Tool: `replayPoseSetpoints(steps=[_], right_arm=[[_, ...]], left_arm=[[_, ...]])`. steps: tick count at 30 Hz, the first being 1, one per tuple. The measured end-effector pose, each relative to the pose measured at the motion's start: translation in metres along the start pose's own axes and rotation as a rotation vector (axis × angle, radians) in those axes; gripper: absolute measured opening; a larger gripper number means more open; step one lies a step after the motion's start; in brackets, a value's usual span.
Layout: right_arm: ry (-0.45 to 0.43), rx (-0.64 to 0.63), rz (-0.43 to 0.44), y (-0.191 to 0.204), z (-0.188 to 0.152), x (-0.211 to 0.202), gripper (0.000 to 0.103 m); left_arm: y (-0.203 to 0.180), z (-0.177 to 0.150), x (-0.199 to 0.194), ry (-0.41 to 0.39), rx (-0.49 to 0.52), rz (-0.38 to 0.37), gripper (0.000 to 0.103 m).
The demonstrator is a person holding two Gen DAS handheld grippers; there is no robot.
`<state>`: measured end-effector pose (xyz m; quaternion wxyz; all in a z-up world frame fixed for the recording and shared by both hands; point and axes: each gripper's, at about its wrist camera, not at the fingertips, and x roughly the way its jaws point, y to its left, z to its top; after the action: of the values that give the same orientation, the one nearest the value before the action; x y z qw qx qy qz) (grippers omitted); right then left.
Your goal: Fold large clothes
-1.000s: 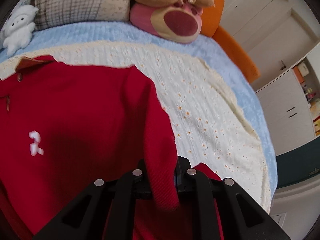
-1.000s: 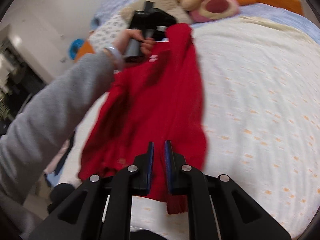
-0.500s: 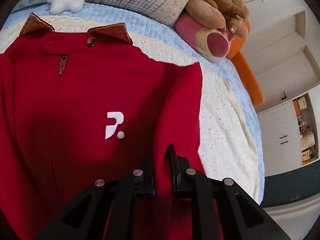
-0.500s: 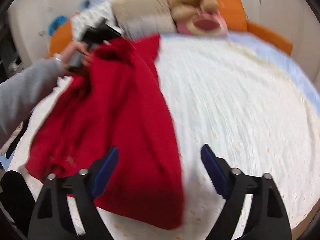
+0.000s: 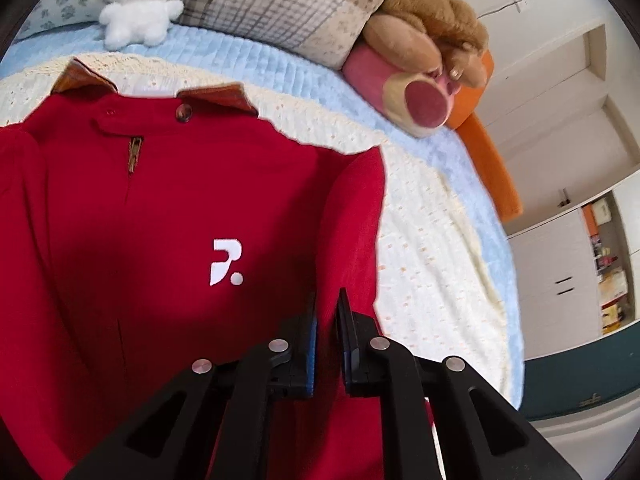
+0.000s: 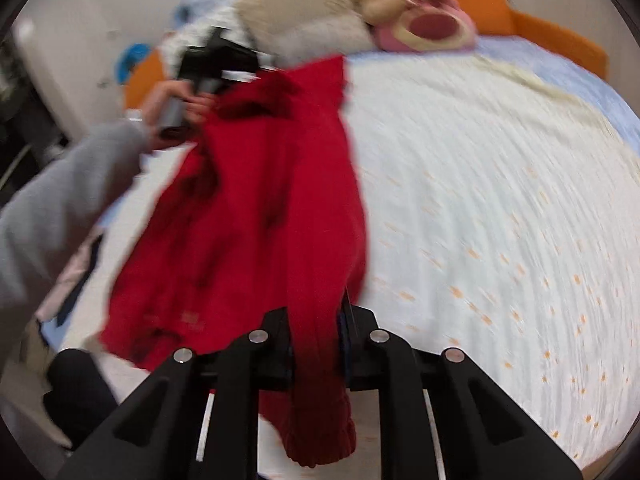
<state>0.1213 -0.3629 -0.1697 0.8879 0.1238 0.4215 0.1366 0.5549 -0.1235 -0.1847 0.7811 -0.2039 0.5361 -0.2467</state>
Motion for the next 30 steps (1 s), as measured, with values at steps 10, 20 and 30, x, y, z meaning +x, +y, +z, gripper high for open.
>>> replayPoseSetpoints(steps=[10,20,30], right_arm=[[-0.016,-0.208,0.242,0.123,0.035,0.01,0.017],[0.022,-0.199,0.241,0.128,0.035,0.026,0.017],[0.033,-0.172,0.284,0.113,0.025,0.035,0.019]], left_arm=[[0.035,0.001,-0.053,-0.026,0.054,0.033,0.016],[0.014,-0.049,-0.006,0.124,0.062,-0.03,0.027],[0.004,-0.084,-0.02,0.076,-0.074,-0.044,0.075]])
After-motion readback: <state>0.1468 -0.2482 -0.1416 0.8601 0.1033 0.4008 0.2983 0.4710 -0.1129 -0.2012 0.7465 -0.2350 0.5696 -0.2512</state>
